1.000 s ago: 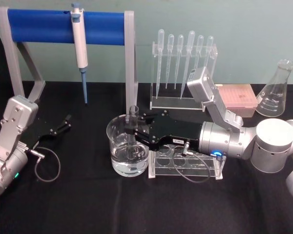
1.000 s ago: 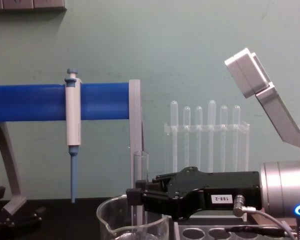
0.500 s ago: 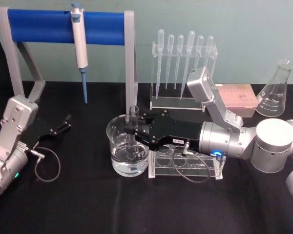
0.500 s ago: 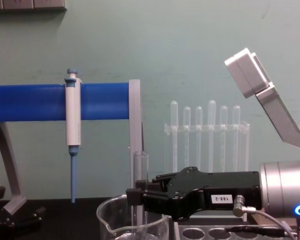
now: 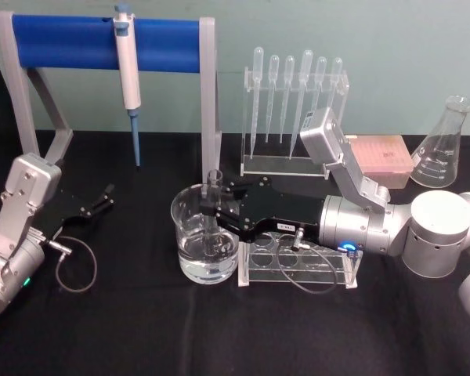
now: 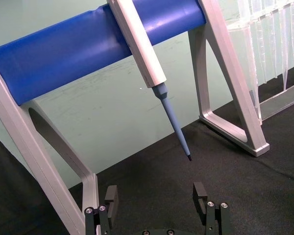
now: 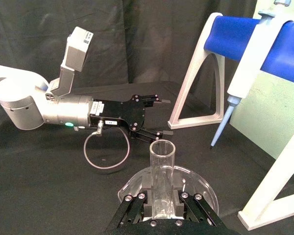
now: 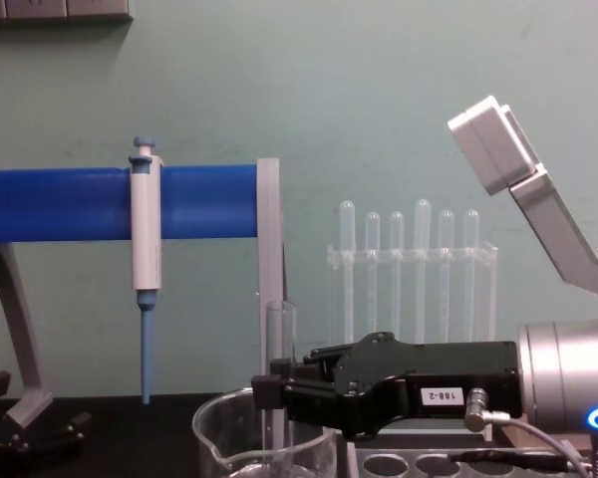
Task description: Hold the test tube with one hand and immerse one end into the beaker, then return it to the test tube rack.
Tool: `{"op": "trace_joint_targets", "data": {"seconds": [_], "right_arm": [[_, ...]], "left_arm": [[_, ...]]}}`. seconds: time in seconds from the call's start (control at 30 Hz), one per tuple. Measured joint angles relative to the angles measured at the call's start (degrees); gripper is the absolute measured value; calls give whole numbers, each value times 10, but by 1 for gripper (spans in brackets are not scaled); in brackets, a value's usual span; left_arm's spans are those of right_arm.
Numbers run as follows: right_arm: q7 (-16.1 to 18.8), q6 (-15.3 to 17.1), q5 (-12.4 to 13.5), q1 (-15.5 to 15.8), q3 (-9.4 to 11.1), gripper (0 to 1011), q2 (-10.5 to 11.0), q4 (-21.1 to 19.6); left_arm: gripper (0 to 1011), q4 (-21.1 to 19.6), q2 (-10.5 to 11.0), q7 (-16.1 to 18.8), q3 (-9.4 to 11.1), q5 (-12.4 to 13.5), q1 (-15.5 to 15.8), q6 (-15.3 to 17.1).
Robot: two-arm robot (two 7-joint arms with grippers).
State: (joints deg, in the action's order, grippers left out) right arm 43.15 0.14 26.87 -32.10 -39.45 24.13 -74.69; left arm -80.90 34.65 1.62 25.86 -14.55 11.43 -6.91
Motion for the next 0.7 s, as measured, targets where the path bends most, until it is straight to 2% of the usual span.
{"op": "trace_joint_targets", "data": {"seconds": [0.7], "right_arm": [[0, 0, 0, 0, 0, 236, 0, 0]], "left_arm": [[1000, 0, 0, 0, 0, 0, 0, 0]]}}
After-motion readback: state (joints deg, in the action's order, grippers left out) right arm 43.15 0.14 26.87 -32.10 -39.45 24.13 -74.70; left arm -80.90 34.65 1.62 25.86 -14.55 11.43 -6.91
